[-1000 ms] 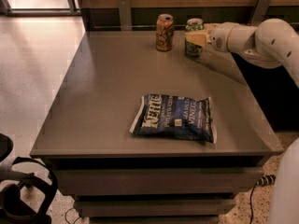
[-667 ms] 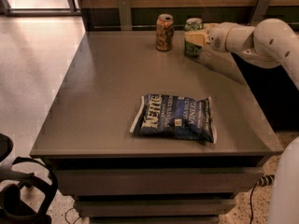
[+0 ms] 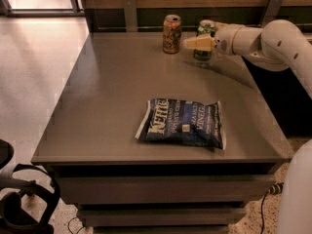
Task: Move green can near orange can
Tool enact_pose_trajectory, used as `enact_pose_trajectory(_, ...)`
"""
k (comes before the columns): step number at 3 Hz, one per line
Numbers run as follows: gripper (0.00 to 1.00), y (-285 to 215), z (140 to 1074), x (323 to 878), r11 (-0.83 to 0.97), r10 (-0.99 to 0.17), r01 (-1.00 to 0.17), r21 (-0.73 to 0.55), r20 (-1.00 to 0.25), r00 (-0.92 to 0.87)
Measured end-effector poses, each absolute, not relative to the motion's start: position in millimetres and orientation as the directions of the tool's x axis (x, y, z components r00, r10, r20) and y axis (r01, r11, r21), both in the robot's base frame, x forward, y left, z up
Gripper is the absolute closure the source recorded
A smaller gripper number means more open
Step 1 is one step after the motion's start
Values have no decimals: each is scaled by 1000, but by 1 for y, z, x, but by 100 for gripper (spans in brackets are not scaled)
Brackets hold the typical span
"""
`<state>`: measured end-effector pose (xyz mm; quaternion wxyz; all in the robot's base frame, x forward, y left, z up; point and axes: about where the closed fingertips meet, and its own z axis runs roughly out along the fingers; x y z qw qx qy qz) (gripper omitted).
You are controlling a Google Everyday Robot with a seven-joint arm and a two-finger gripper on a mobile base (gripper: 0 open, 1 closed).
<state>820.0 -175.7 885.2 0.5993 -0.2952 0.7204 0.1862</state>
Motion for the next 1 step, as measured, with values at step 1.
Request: enact_pose_trajectory(1, 0, -176, 885, 820, 756, -202, -649, -86, -973, -107)
